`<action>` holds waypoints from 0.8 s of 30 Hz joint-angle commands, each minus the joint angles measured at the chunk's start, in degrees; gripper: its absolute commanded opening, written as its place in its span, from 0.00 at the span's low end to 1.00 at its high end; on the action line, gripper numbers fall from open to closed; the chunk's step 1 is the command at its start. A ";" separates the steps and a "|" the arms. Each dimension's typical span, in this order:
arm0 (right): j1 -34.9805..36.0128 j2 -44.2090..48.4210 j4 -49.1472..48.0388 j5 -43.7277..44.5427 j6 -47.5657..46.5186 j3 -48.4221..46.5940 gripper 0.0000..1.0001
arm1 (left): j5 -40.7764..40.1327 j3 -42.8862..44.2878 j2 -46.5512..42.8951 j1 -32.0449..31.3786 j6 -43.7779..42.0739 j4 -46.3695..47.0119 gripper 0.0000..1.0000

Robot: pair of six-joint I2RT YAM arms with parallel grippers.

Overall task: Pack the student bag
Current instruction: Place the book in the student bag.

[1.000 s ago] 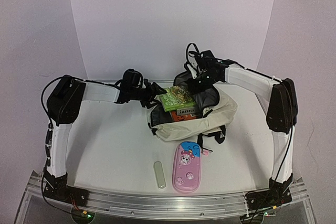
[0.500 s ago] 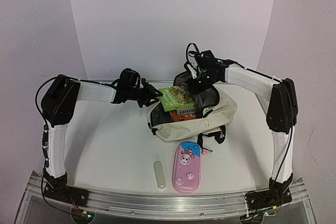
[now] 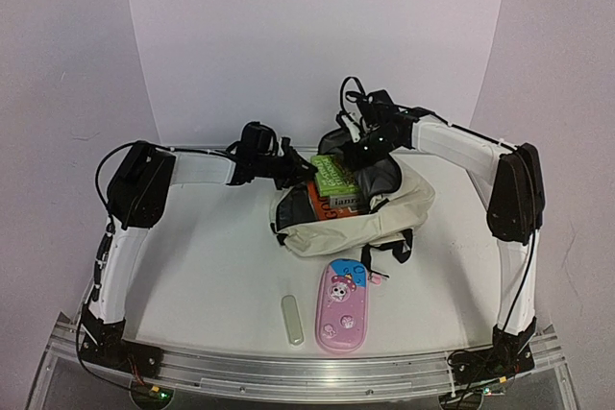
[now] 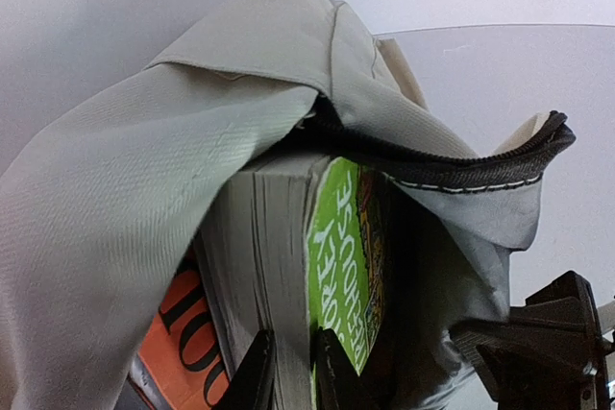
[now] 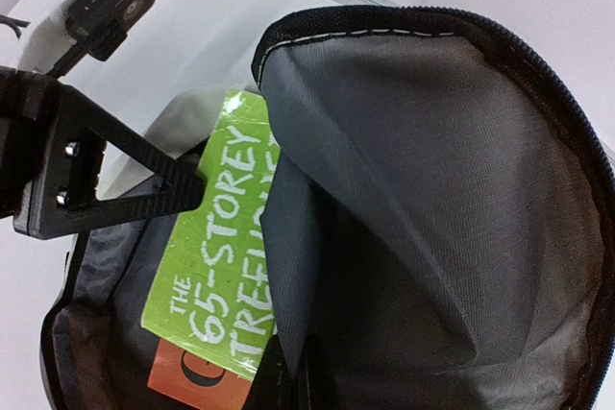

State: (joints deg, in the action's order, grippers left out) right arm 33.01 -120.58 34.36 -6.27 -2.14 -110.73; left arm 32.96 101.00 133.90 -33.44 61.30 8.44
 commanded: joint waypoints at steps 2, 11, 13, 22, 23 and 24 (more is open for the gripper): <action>0.45 -0.80 -3.25 -2.55 -1.45 -4.32 0.00 | 2.58 10.08 4.09 -1.30 -2.14 0.24 0.15; -2.45 -2.88 -3.26 -2.23 -1.59 -6.25 0.00 | 3.52 11.83 2.99 -1.58 -8.20 -5.32 0.40; -3.44 -3.27 -3.26 -1.85 -1.96 -6.25 0.00 | 1.84 8.72 -0.94 -1.28 -11.95 -7.62 0.55; -4.61 4.54 0.40 -12.84 -0.98 -0.45 0.68 | -3.06 -6.46 -20.22 -0.97 -25.51 -20.19 0.98; -4.61 6.46 0.55 -13.96 -0.94 1.03 0.75 | -3.24 -8.74 -22.42 -1.01 -26.35 -20.67 0.99; -4.61 8.71 0.86 -14.79 -1.11 2.82 0.81 | -3.39 -11.43 -24.58 -1.01 -27.21 -21.17 0.99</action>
State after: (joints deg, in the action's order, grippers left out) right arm 28.68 -122.06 34.12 -14.84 -3.17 -111.85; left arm 31.64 96.05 120.73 -34.46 41.57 -8.39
